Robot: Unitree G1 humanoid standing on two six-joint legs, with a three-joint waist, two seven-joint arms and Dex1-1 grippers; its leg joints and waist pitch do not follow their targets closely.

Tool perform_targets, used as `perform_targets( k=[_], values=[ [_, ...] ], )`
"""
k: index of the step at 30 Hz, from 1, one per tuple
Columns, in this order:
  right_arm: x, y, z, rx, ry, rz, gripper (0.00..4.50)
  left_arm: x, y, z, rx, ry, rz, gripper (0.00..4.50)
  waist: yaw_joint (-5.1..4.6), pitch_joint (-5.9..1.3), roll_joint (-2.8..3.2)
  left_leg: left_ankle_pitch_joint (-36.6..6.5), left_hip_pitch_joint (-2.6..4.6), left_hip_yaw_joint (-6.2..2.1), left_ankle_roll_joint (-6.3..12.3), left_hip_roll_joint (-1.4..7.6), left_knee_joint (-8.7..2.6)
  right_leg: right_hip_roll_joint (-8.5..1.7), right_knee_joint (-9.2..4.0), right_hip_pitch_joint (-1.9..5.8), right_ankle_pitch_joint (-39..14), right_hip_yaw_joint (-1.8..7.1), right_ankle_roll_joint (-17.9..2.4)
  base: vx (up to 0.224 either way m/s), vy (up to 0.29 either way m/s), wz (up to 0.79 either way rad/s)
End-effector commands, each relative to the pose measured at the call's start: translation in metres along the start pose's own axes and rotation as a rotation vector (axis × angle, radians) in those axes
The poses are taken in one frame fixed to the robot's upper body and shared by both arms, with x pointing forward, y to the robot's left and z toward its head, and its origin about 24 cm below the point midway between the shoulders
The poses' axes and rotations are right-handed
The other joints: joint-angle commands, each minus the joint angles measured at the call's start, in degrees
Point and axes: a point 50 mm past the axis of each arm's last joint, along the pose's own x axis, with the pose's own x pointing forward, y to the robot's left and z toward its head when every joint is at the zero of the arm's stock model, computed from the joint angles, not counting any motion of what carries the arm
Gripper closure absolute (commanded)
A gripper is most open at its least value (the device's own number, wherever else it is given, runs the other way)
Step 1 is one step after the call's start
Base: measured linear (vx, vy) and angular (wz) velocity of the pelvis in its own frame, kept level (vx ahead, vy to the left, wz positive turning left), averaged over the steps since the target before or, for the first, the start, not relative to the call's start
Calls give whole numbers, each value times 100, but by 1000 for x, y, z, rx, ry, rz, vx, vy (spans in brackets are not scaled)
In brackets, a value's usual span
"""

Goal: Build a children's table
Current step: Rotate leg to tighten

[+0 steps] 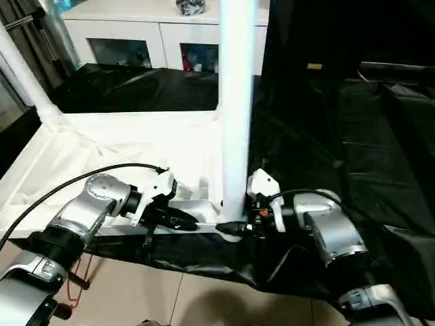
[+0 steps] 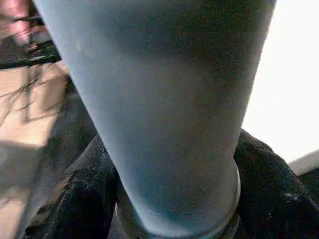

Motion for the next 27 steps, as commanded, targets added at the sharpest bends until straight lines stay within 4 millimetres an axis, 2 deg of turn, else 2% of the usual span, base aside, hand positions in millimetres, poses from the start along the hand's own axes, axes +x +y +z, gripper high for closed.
perform_targets(
  k=[1, 3, 4, 7, 9, 11, 13, 14, 15, 16, 17, 18, 20, 21, 22, 24, 26, 27],
  values=[
    [22, -1, -18, 56, 71, -153, 176, 18, 3, 17, 6, -67, 62, 450, -46, -324, -60, -1714, 113, -105, 187, 197, -460, -198, -400, 229, -1782, 213, -1294, 0, 0, 0],
    [29, -5, -20, 93, 74, -254, 178, 25, 6, 20, -17, -82, 123, 450, -121, -307, -66, -1937, 114, -136, 37, 174, -479, -199, -438, 238, -2250, 188, -1120, 0, 0, 0],
    [31, -5, -20, 106, 72, -272, 178, 27, 7, 21, -21, -85, 144, 450, -169, -299, -74, -2127, 138, -148, 5, 165, -478, -191, -479, 213, -2510, 181, -1023, 0, 0, 0],
    [49, -7, -18, 174, 41, -403, 178, 39, 14, 27, -59, -96, 261, 450, -244, -288, -65, -2385, 157, -159, 22, 147, -476, -183, -551, 176, -2825, 165, -891, 0, 0, 0],
    [59, -11, -17, 197, 42, -516, 178, 45, 17, 33, -82, -112, 320, 450, -303, -278, -68, -2484, 157, -175, -32, 133, -478, -179, -566, 153, -2963, 143, -831, 0, 0, 0],
    [64, -12, -15, 188, 52, -550, 178, 48, 17, 36, -89, -121, 335, 450, -337, -275, -68, -2608, 176, -184, -18, 127, -473, -181, -604, 133, -3121, 131, -745, 0, 0, 0],
    [77, -10, -8, 141, 37, -565, 178, 56, 16, 43, -91, -144, 343, 450, -370, -281, -85, -2624, 150, -190, 11, 120, -470, -193, -625, 133, -3220, 119, -683, 0, 0, 0],
    [78, -10, -8, 141, 35, -563, 178, 56, 16, 43, -90, -144, 342, 450, -364, -288, -80, -2609, 153, -192, 33, 122, -469, -204, -625, 133, -3196, 120, -681, 0, 0, 0],
    [81, -8, -3, 196, -25, -517, 122, 57, 13, 45, -59, -156, 312, 450, -362, -287, -84, -2591, 140, -186, 91, 124, -472, -193, -627, 136, -3121, 128, -684, 0, 0, 0],
    [81, -9, -1, 216, -41, -509, 108, 57, 12, 46, -46, -161, 303, 450, -352, -291, -81, -2553, 126, -185, 140, 133, -478, -194, -611, 143, -3004, 140, -719, 0, 0, 0],
    [80, -9, 0, 223, -48, -500, 105, 57, 11, 46, -40, -160, 293, 450, -350, -293, -82, -2516, 117, -180, 156, 133, -481, -190, -604, 149, -2929, 144, -740, 0, 0, 0],
    [79, -10, 2, 231, -59, -484, 105, 56, 10, 45, -29, -155, 275, 450, -333, -307, -75, -2407, 104, -177, 190, 151, -490, -194, -565, 164, -2656, 162, -849, 0, 0, 0],
    [75, -11, 5, 201, -64, -448, 82, 52, 10, 42, -15, -138, 250, 450, -328, -318, -72, -2326, 85, -174, 209, 154, -494, -191, -536, 183, -2459, 168, -925, 0, 0, 0],
    [75, -11, 6, 195, -64, -442, 82, 51, 10, 41, -14, -135, 247, 450, -317, -328, -80, -2159, 63, -165, 250, 163, -491, -199, -497, 205, -2150, 180, -1039, 0, 0, 0],
    [73, -11, 7, 181, -65, -413, 73, 50, 9, 40, -10, -132, 236, 450, -317, -328, -80, -2159, 63, -165, 250, 163, -491, -199, -497, 205, -2150, 180, -1039, 0, 0, 0],
    [67, -9, 9, 140, -64, -328, 66, 46, 8, 38, 3, -123, 204, 450, -299, -341, -79, -1913, 51, -139, 363, 170, -473, -199, -446, 239, -1703, 191, -1218, 0, 0, 0],
    [58, -5, 10, 91, -67, -215, 66, 41, 6, 34, 20, -114, 159, 450, -271, -361, -77, -1746, 57, -128, 432, 172, -451, -196, -434, 256, -1500, 187, -1258, 0, 0, 0],
    [50, -4, 11, 68, -67, -149, 66, 38, 5, 34, 34, -117, 140, 450, -243, -369, -80, -1621, 53, -114, 527, 176, -433, -189, -408, 277, -1277, 186, -1328, 0, 0, 0]
  ],
)
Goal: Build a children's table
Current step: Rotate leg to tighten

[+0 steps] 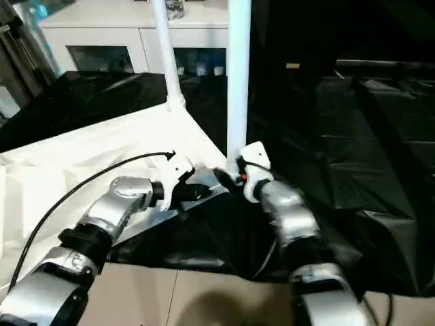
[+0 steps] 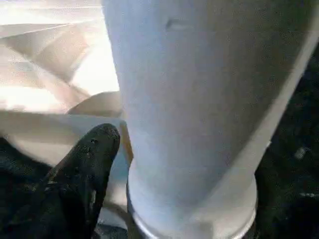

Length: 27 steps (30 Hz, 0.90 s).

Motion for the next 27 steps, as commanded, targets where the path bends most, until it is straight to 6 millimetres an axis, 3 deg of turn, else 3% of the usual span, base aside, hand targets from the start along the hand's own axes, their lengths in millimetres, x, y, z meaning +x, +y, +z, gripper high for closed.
perform_targets(
  k=[1, 3, 5, 10, 12, 20, 21, 27],
  values=[
    [7, 33, -3, -26, 19, 313, 66, 7, -13, 19, 108, -63, -138, 450, 63, -366, -82, -1539, 58, -92, 580, 200, -418, -178, -367, 286, -1175, 192, -1350, 0, 0, 0],
    [-3, 28, -2, -39, 25, 368, 66, 3, -13, 18, 125, -64, -169, 450, 139, -393, -55, -1188, 60, -75, 719, 217, -386, -176, -308, 291, -805, 188, -1471, 0, 0, 0],
    [-11, 25, -2, -46, 37, 409, 66, -2, -13, 16, 134, -52, -200, 450, 196, -391, -66, -1091, 72, -64, 757, 226, -381, -171, -282, 280, -653, 190, -1557, 0, 0, 0],
    [-31, 18, -3, -80, 96, 522, 66, -12, -13, 12, 144, -36, -280, 450, 303, -382, -71, -1134, 101, -55, 690, 244, -391, -175, -284, 273, -808, 207, -1541, 0, 0, 0],
    [-40, 18, -4, -108, 141, 585, 66, -19, -14, 9, 156, -11, -324, 450, 325, -370, -112, -1182, 98, -55, 665, 244, -402, -177, -291, 273, -944, 207, -1508, 0, 0, 0],
    [-45, 18, -7, -131, 176, 618, 111, -29, -12, 3, 161, 31, -372, 450, 332, -354, -100, -1381, 115, -62, 477, 247, -424, -188, -327, 250, -1377, 221, -1392, 0, 0, 0],
    [-44, 20, -7, -129, 178, 623, 136, -29, -12, 2, 160, 35, -376, 450, 332, -356, -96, -1365, 114, -64, 466, 249, -425, -185, -323, 252, -1335, 222, -1390, 0, 0, 0],
    [-42, 31, -17, -82, 171, 634, 173, -27, -14, -1, 146, 32, -370, 450, 340, -373, -93, -1169, 101, -59, 544, 241, -405, -184, -294, 263, -1022, 220, -1456, 0, 0, 0]
  ],
)
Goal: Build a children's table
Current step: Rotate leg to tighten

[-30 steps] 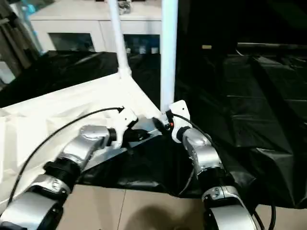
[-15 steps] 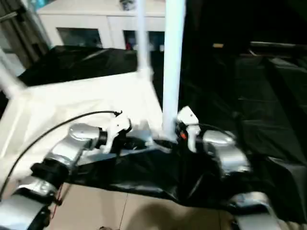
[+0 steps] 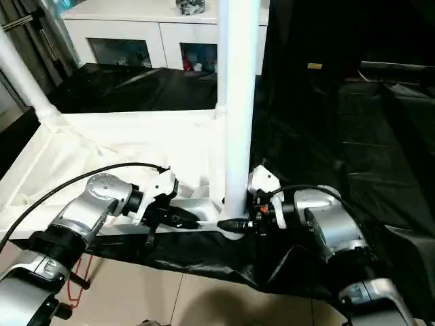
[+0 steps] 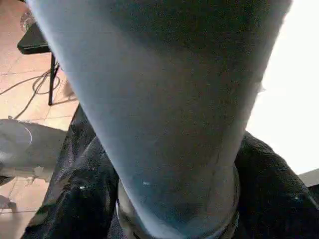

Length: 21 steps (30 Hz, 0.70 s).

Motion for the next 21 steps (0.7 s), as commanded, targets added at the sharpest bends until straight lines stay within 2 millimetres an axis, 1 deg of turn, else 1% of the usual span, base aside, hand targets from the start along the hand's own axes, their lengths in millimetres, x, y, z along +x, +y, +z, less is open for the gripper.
perform_targets(
  k=[1, 3, 4, 5, 6, 7, 8, 9, 10, 11, 12, 13, 14, 15, 16, 17, 18, 19, 20, 21],
  values=[
    [15, 11, -10, 41, 12, 63, 177, 5, -1, 10, 43, -34, -2, 450, -1, -377, -94, -1171, 111, -84, 542, 227, -407, -184, -298, 275, -1024, 215, -1462, 0, 0, 0],
    [20, 11, -13, 68, -19, 15, 179, 10, 2, 10, 37, -40, 45, 450, -2, -368, -96, -1221, 106, -83, 521, 226, -411, -187, -308, 273, -1104, 217, -1444, 0, 0, 0],
    [23, 9, -15, 85, -28, -22, 182, 12, 4, 11, 26, -43, 76, 450, -6, -354, -72, -1344, 115, -85, 464, 227, -425, -190, -327, 263, -1278, 218, -1411, 0, 0, 0],
    [26, 8, -17, 94, -30, -58, 182, 14, 6, 11, 15, -47, 102, 450, -12, -347, -82, -1431, 124, -85, 419, 225, -434, -190, -349, 257, -1400, 216, -1382, 0, 0, 0],
    [30, 6, -18, 94, -34, -98, 182, 16, 8, 12, 4, -58, 132, 450, -36, -334, -95, -1600, 128, -92, 325, 212, -446, -192, -375, 255, -1670, 211, -1321, 0, 0, 0],
    [34, 4, -20, 101, -31, -142, 182, 19, 10, 13, -11, -70, 165, 450, -70, -313, -95, -1753, 141, -95, 228, 204, -456, -193, -411, 234, -1975, 212, -1228, 0, 0, 0],
    [38, 1, -22, 115, -23, -199, 182, 21, 12, 14, -23, -79, 192, 450, -84, -303, -96, -1860, 153, -102, 185, 195, -461, -200, -438, 224, -2168, 208, -1174, 0, 0, 0],
    [42, -2, -23, 126, -11, -257, 182, 23, 14, 16, -30, -82, 219, 450, -119, -282, -53, -2085, 173, -127, 89, 187, -473, -203, -471, 209, -2537, 196, -1061, 0, 0, 0],
    [46, -6, -24, 131, -5, -315, 183, 26, 17, 18, -39, -85, 251, 450, -182, -265, -81, -2271, 151, -159, 0, 174, -492, -198, -497, 221, -2838, 169, -914, 0, 0, 0],
    [50, -9, -24, 136, -8, -362, 183, 28, 19, 19, -48, -87, 277, 450, -219, -250, -78, -2410, 169, -163, -33, 165, -498, -190, -523, 201, -3018, 157, -850, -52, 8, -6],
    [55, -12, -23, 159, -20, -425, 183, 31, 21, 21, -61, -90, 313, 450, -317, -203, -101, -2923, 267, -191, -88, 137, -469, -186, -643, 115, -3701, 99, -596, -53, 7, -2],
    [55, -12, -23, 159, -20, -425, 183, 31, 21, 21, -61, -90, 313, 450, -350, -176, -99, -3072, 288, -201, -98, 118, -445, -184, -679, 91, -3964, 64, -499, -53, 7, -2],
    [61, -17, -22, 194, -29, -496, 183, 35, 25, 24, -81, -97, 354, 450, -394, -163, -88, -3192, 313, -219, -129, 102, -429, -184, -715, 79, -4176, 19, -398, -64, 6, -2],
    [67, -21, -22, 234, -27, -565, 183, 38, 28, 27, -101, -105, 395, 450, -503, -130, -49, -3544, 434, -246, -175, 67, -359, -153, -872, -1, -4553, -158, -168, -70, 10, -4],
    [71, -23, -21, 256, -21, -603, 183, 40, 29, 29, -113, -111, 420, 450, -593, -131, 2, -3767, 478, -305, -185, 67, -353, -133, -953, 72, -4480, -342, -4, -70, 10, -4],
    [72, -24, -21, 259, -19, -610, 183, 41, 30, 30, -115, -113, 423, 450, -643, -104, 31, -4018, 476, -344, -198, 112, -423, -97, -955, 126, -4261, -437, 24, 0, 0, 0],
    [79, -27, -19, 271, -7, -662, 183, 45, 31, 34, -130, -122, 445, 450, -670, -84, 109, -4565, 248, -457, -259, 275, -698, -72, -617, 449, -3439, -443, -53, -76, 49, -5],
    [80, -27, -18, 267, -8, -664, 183, 46, 32, 34, -131, -123, 446, 450, -580, -92, 191, -4906, 37, -524, -380, 432, -963, -94, 47, 715, -2489, -226, -274, -76, 49, -5],
    [86, -28, -12, 265, -28, -662, 148, 49, 31, 37, -134, -132, 440, 450, -351, -86, 240, -5510, -70, -308, -556, 478, -1391, 63, 493, 737, -1230, -148, -538, -68, -3, 10],
    [88, -28, -10, 272, -46, -652, 113, 51, 31, 39, -134, -137, 434, 450, -359, -65, -46, -5046, 220, -158, -474, 318, -1190, 70, 247, 440, -2266, 90, -479, 50, -75, 23]
  ],
)
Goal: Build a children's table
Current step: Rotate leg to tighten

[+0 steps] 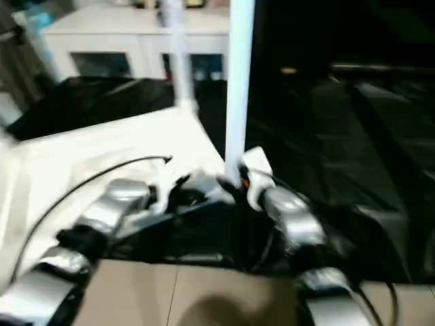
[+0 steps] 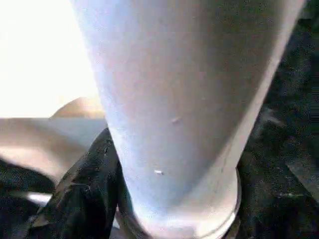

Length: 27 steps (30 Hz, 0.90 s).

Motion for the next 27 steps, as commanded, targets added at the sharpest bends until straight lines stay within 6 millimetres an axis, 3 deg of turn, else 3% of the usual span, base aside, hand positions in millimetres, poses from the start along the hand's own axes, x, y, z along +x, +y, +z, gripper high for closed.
perform_targets(
  k=[1, 2, 3, 4, 5, 6, 7, 8, 10, 11, 12, 16, 19, 24, 27],
  values=[
    [14, 37, -18, 36, 84, 147, 113, 15, -14, 31, 45, -93, -63, 450, 70, -192, -341, -3213, 877, -7, -301, -206, 456, -191, -1431, -906, -5213, 13, -5, 50, -75, 23],
    [15, 38, -15, 46, 72, 162, 111, 15, -15, 30, 45, -93, -76, 450, 70, -195, -263, -1613, 222, -284, 112, -139, 457, -737, -1270, -235, -5713, 407, -87, 107, -34, -17],
    [15, 38, -14, 47, 68, 167, 101, 15, -15, 30, 46, -92, -80, 450, 137, -239, -194, -1219, -220, -422, 157, -20, 180, -789, -1006, 254, -5143, 470, -99, 132, 44, -38],
    [15, 38, -13, 47, 64, 171, 85, 14, -16, 30, 46, -92, -84, 450, 205, -315, -54, -1150, -270, -487, 88, 84, -119, -588, -849, 320, -4285, 391, -160, 132, 44, -38],
    [15, 37, -10, 31, 56, 180, 73, 14, -16, 29, 47, -89, -96, 450, 155, -389, -40, -1426, -6, -440, 120, 192, -297, -173, -683, -5, -2369, 263, -566, 87, 0, 2],
    [14, 34, -7, 1, 48, 207, 67, 11, -15, 27, 51, -82, -114, 450, 106, -458, -21, -1160, 1, -376, 260, 160, -279, -116, -542, 53, -787, 268, -1117, 17, -38, 22],
    [12, 33, -5, -14, 43, 235, 67, 10, -15, 26, 55, -80, -129, 450, 107, -418, -8, -1326, 16, -306, 454, 175, -322, -120, -596, 34, -579, 282, -1405, 17, -38, 22],
    [11, 32, -4, -23, 40, 254, 57, 9, -15, 26, 58, -78, -139, 450, 78, -381, -55, -1846, 7, -261, 464, 146, -319, -111, -669, 26, -1274, 287, -1379, 0, 0, 0],
    [6, 28, -1, -54, 36, 312, 57, 5, -14, 24, 68, -62, -169, 450, 97, -417, -68, -1743, -63, -271, 461, 159, -327, -146, -674, 74, -1481, 290, -1277, 0, 0, 0],
    [1, 25, 0, -83, 33, 361, 57, 2, -14, 22, 81, -53, -194, 450, 109, -426, -40, -1622, -60, -270, 471, 173, -323, -156, -663, 66, -1349, 300, -1296, 0, 0, 0],
    [-5, 21, 1, -109, 31, 413, 57, -1, -13, 21, 93, -43, -221, 450, 125, -439, -58, -1397, -85, -269, 538, 189, -309, -156, -632, 85, -1019, 297, -1366, 0, 0, 0],
    [-19, 12, 3, -143, 38, 507, 57, -10, -12, 17, 116, -20, -285, 450, 186, -502, -54, -429, -163, -246, 988, 192, -198, -161, -465, 118, 296, 275, -1695, 0, 0, 0],
    [-37, 4, 4, -176, 63, 615, 57, -20, -12, 13, 135, 1, -359, 450, 294, -504, -49, -256, -159, -234, 1208, 217, -170, -156, -446, 118, 311, 250, -1712, 0, 0, 0],
    [-60, -2, 1, -223, 125, 769, 57, -35, -12, 6, 160, 39, -468, 450, 361, -467, -52, -614, -128, -217, 1024, 253, -223, -146, -503, 85, -260, 262, -1618, 0, 0, 0],
    [-66, -4, 1, -248, 154, 802, 93, -42, -10, 3, 172, 59, -488, 450, 374, -461, -44, -745, -119, -197, 881, 265, -241, -144, -511, 72, -383, 271, -1583, 0, 0, 0]
  ],
)
